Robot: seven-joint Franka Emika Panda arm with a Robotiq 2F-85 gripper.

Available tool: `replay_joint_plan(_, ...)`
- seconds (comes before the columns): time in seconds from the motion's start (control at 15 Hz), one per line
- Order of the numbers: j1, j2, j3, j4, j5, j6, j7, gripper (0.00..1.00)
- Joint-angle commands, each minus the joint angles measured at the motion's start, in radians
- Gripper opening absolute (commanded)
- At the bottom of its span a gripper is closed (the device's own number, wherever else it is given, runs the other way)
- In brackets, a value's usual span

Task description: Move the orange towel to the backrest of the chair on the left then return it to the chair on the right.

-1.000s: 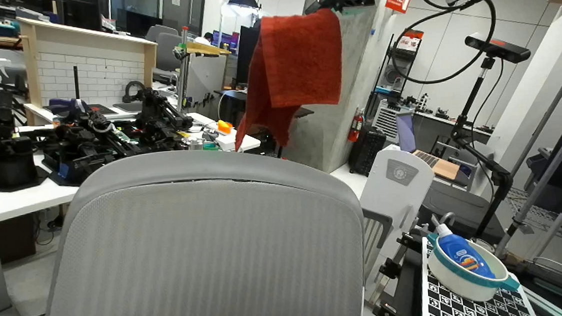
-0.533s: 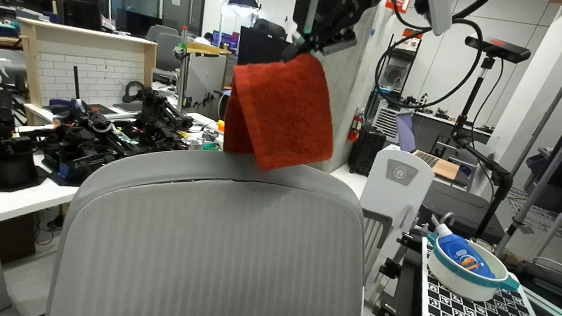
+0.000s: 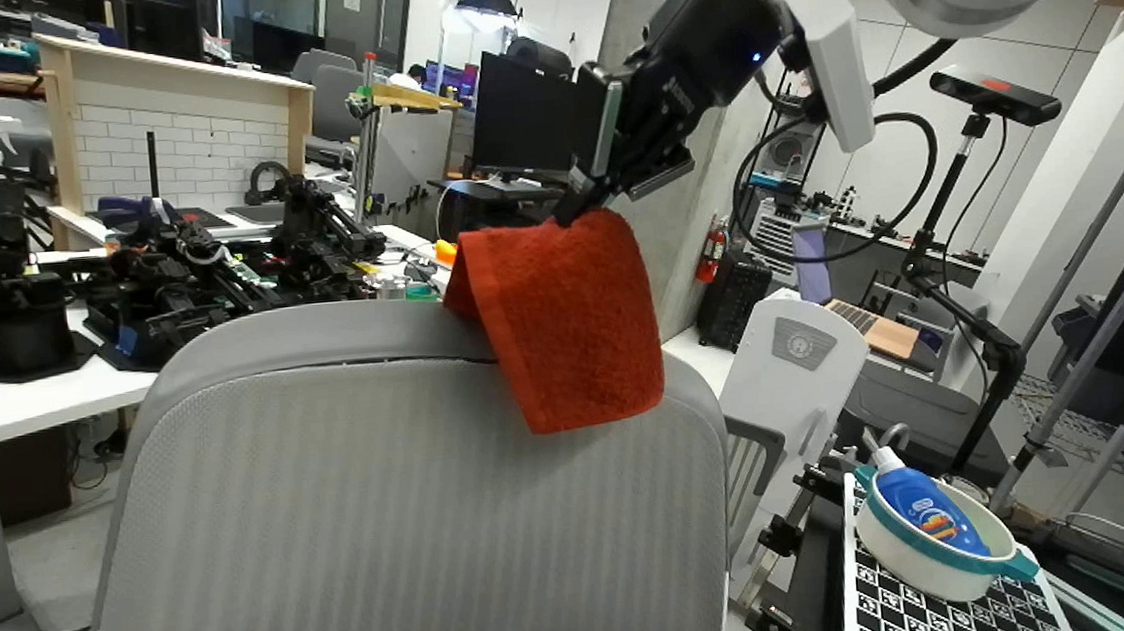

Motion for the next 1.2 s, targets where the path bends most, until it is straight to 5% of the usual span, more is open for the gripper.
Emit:
replay_joint_plan(0.0,0.006,0.020,-0.006,0.008,-0.029,0.022,0.016,0.01)
replay_joint_plan(0.07,0.005,0.024,-0.008,0.012,-0.031,0.020,0.016,0.01)
replay_joint_plan(0.13,0.004,0.027,-0.010,0.015,-0.036,0.021,0.023,0.29)
replay_joint_plan(0.33,0.002,0.013,-0.014,0.011,-0.042,0.019,0.024,0.43)
replay_joint_plan(0.8,-0.011,-0.088,-0.036,-0.046,0.003,-0.009,-0.029,0.94)
replay_joint_plan(1.13,-0.010,-0.184,-0.038,-0.101,0.021,-0.049,-0.020,1.00)
